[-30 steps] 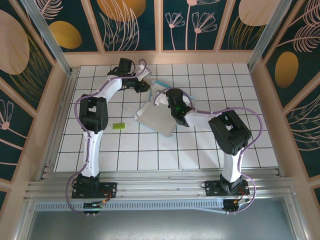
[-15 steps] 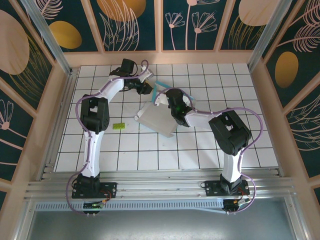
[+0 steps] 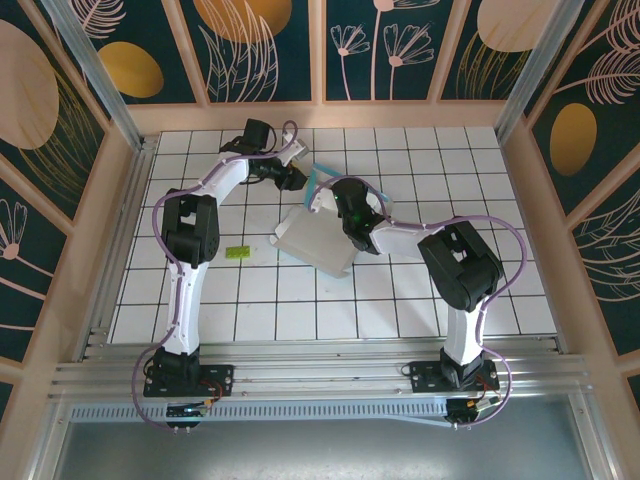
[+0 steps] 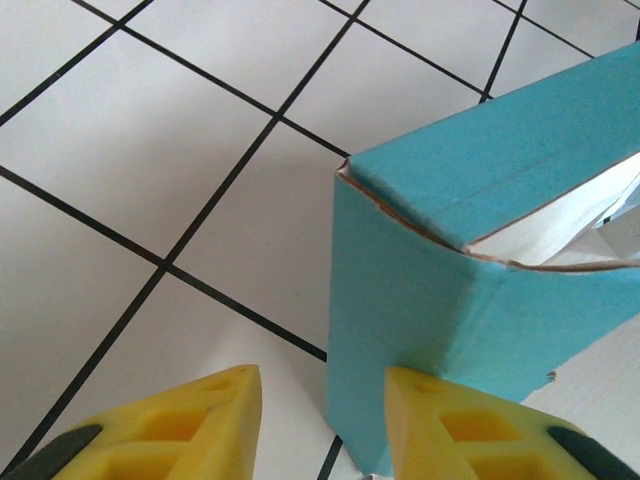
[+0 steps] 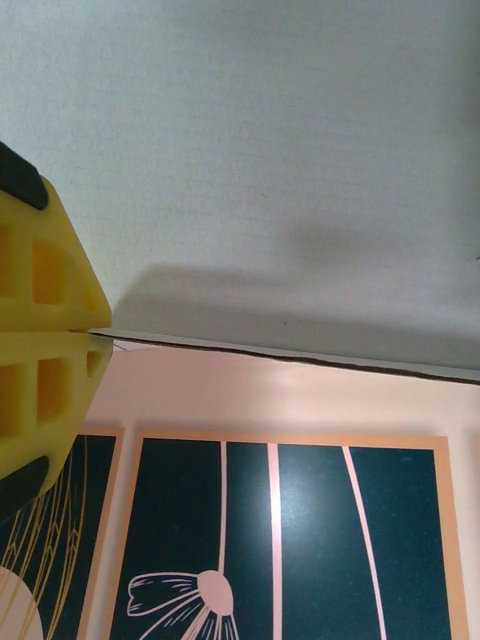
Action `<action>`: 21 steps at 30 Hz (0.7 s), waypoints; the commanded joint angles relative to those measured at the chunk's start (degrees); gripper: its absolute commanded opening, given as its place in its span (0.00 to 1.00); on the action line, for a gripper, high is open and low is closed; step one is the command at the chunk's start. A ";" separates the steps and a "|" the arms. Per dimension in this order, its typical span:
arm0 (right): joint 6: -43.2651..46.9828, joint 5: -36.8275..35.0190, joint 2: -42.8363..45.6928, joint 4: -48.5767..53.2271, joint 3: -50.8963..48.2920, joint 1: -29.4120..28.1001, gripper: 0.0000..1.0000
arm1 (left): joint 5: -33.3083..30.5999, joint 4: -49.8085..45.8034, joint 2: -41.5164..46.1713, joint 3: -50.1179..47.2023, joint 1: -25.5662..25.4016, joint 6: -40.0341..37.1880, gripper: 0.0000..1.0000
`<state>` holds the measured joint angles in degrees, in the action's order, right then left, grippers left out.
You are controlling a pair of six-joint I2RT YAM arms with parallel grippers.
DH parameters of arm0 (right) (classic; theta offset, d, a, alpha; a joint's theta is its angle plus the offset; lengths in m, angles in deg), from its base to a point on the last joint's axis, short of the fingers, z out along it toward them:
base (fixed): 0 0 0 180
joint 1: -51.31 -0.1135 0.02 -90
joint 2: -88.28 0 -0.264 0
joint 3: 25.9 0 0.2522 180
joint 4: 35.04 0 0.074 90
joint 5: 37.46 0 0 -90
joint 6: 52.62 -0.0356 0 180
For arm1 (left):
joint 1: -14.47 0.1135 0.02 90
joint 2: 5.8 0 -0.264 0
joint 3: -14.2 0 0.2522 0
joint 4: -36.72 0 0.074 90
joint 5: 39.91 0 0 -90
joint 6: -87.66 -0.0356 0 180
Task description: Fold the paper box
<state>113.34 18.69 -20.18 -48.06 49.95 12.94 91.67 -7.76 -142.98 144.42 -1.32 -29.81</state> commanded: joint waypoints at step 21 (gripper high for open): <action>0.59 2.73 0.44 3.49 -0.88 -1.31 0.00 | 4.69 -0.03 2.97 -4.59 1.08 -1.47 0.33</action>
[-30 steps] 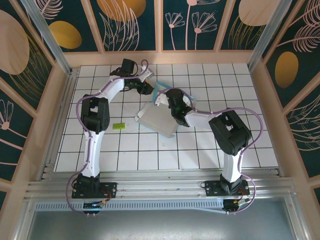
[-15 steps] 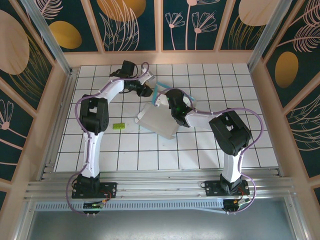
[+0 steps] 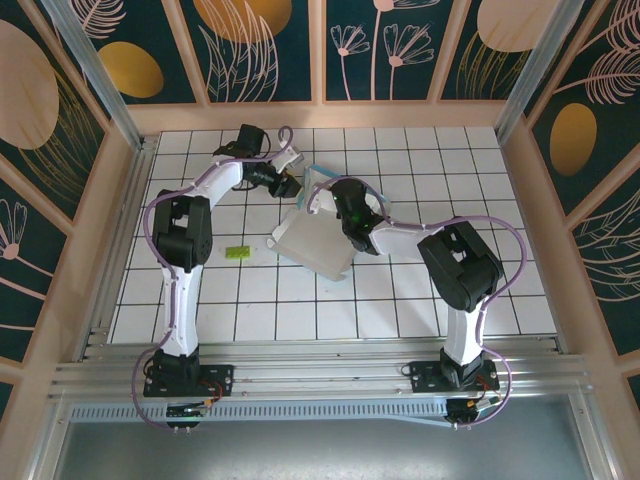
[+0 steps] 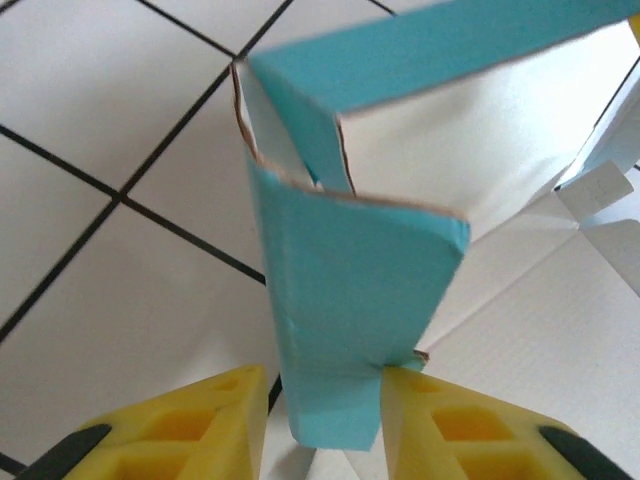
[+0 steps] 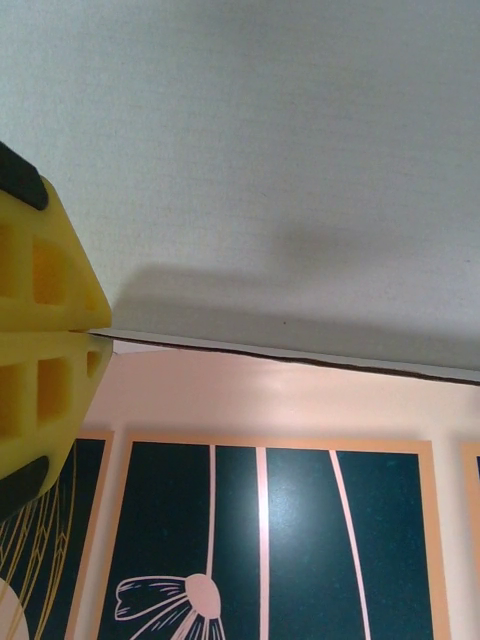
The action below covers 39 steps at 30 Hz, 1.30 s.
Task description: Fold the paper box
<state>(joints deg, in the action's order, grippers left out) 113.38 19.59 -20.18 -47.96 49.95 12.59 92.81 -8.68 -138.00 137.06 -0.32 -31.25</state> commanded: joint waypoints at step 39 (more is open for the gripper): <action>-1.10 2.34 0.23 3.37 -0.93 -1.16 0.00 | -0.28 10.28 -3.59 1.05 -3.58 9.56 0.31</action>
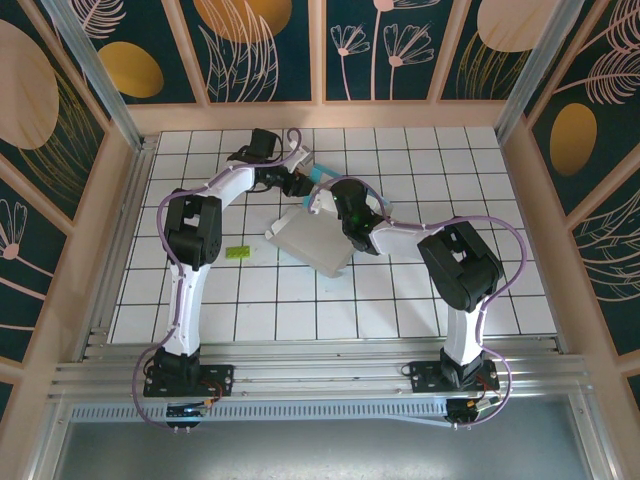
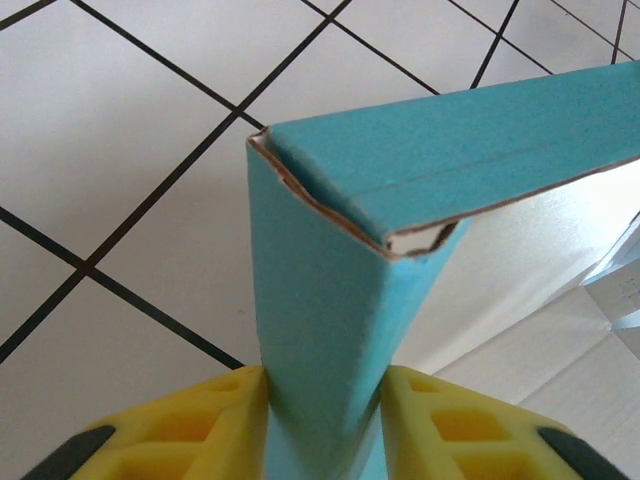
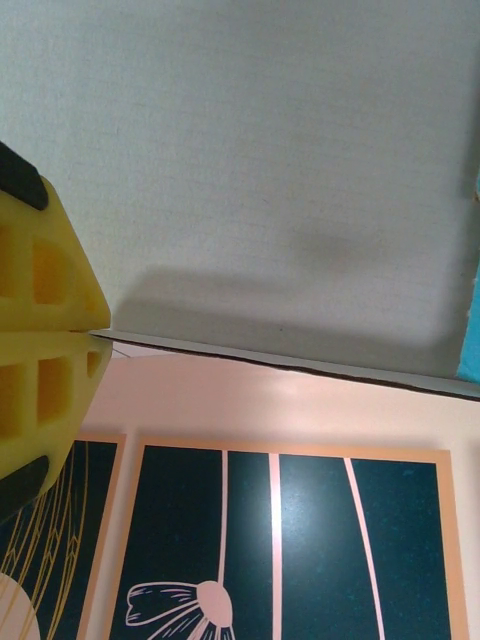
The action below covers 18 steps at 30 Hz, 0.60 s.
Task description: Fold the paper box
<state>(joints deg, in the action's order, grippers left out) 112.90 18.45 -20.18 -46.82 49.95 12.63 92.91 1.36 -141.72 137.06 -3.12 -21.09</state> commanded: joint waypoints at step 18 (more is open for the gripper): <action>-2.19 2.64 0.73 4.10 0.07 -2.52 0.00 | -0.10 -1.24 1.96 -2.69 -1.33 -4.37 0.25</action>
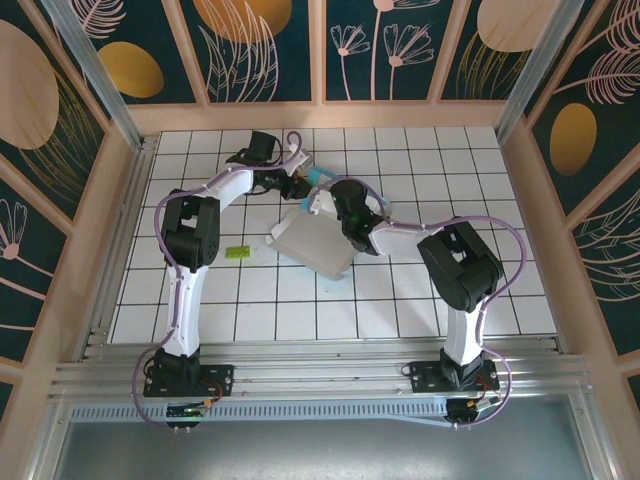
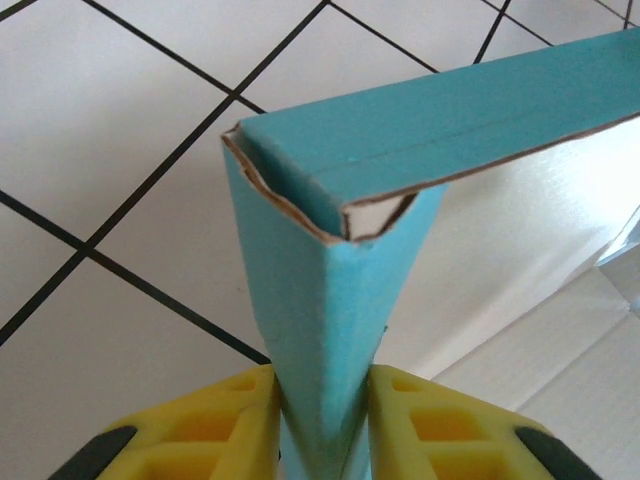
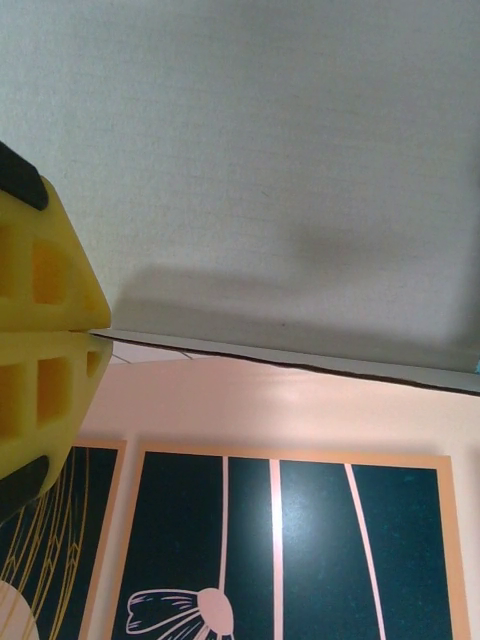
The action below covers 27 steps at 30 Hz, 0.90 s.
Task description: Fold the paper box
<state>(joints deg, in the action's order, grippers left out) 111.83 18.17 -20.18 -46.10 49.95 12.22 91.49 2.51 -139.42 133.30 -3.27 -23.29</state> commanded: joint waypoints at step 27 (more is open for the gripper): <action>-74.96 79.73 -1.58 56.43 39.27 26.41 0.76 | 2.54 7.26 5.75 -5.98 -1.16 -4.16 0.14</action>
<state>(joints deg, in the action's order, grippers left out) 46.85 84.20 -15.68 -0.33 86.97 38.38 91.97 7.06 -136.60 128.10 -4.10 -25.92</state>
